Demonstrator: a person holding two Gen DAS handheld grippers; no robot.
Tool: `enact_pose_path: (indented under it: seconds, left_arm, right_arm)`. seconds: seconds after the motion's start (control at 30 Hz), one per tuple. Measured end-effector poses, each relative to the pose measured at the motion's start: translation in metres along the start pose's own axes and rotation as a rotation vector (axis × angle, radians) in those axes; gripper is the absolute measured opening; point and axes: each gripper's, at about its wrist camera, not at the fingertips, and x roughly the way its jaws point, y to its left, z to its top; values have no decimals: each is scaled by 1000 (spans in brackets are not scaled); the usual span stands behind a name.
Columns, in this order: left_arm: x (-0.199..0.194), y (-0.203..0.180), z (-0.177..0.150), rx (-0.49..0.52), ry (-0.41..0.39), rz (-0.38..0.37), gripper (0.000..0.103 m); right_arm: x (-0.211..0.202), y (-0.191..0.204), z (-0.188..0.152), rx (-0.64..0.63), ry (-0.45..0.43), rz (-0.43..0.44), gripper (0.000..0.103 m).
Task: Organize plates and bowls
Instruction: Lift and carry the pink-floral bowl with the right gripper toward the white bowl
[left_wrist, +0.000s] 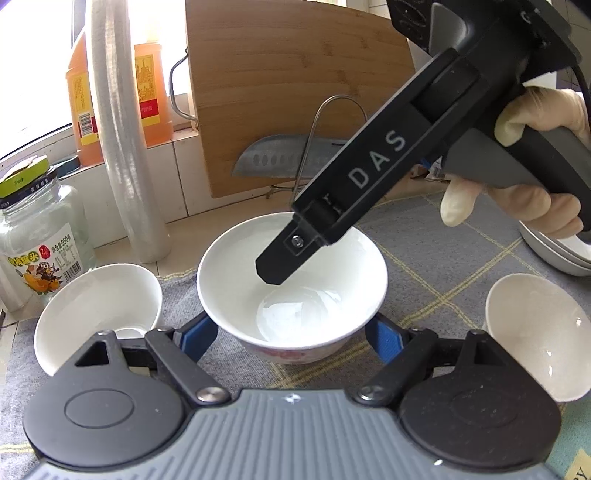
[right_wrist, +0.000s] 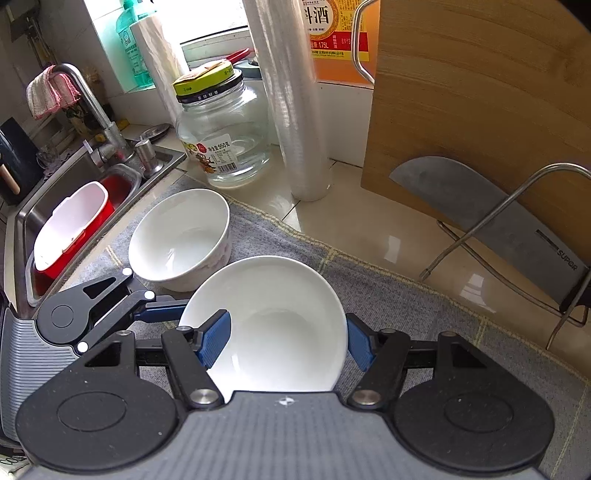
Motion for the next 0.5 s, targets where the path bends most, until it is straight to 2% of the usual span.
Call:
enact_pose_path:
  seconds: [0.2, 0.5]
  left_arm:
    - [-24, -7, 4, 28, 11, -15, 86]
    - [-57, -29, 3, 69, 15, -80, 86]
  right_arm:
    - [-24, 11, -9, 24, -29, 25, 72]
    - [-62, 33, -39, 38, -58, 1, 72]
